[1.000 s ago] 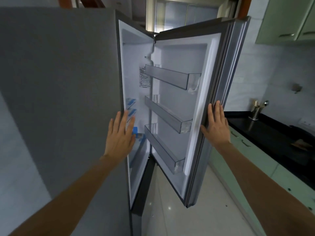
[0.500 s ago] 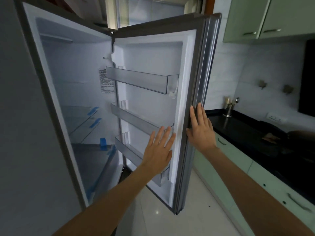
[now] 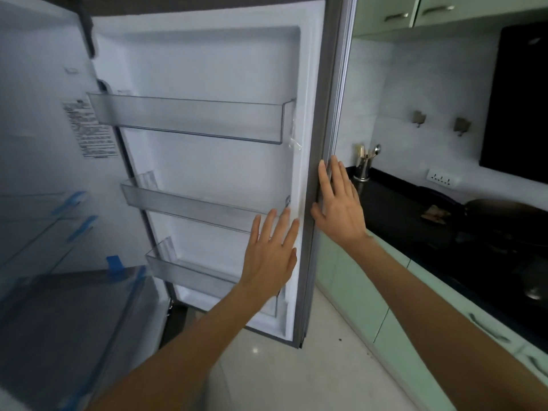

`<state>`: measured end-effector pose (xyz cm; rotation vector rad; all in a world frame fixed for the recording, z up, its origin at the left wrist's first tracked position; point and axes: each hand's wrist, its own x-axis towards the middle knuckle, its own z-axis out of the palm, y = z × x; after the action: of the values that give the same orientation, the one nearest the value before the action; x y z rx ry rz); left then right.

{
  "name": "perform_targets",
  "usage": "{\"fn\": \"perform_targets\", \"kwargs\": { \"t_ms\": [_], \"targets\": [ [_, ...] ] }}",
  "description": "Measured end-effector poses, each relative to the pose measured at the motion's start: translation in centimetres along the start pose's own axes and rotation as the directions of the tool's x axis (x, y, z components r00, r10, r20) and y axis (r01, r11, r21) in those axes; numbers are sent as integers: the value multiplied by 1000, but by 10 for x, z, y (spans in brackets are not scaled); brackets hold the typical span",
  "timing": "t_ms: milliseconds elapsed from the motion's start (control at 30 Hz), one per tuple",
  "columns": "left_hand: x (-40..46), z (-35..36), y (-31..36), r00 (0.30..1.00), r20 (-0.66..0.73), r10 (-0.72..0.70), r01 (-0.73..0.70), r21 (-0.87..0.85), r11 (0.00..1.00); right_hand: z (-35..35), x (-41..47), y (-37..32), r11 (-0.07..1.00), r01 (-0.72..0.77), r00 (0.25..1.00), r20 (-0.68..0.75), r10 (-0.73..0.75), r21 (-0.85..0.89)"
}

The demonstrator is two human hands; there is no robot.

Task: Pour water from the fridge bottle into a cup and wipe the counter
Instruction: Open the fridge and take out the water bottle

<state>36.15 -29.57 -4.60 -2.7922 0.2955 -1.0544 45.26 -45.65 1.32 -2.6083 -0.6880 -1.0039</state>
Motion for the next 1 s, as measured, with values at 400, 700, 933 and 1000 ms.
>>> {"fn": "perform_targets", "kwargs": {
  "t_ms": [400, 700, 933, 1000],
  "targets": [
    [33, 10, 20, 983, 102, -155, 153, 26, 988, 8, 14, 38, 997, 38, 999, 2, -39, 62],
    [-38, -5, 20, 825, 295, -483, 437, 210, 875, 42, -60, 48, 935, 227, 955, 127, -269, 273],
    [-90, -38, 11, 655, 278, -703, 604, 367, 708, 65, -71, -13, 789, 404, 846, 139, -515, 463],
    [-102, -49, 3, 615, 252, -748, 655, 366, 661, 71, -68, -37, 742, 410, 823, 136, -552, 530]
  ]
}}
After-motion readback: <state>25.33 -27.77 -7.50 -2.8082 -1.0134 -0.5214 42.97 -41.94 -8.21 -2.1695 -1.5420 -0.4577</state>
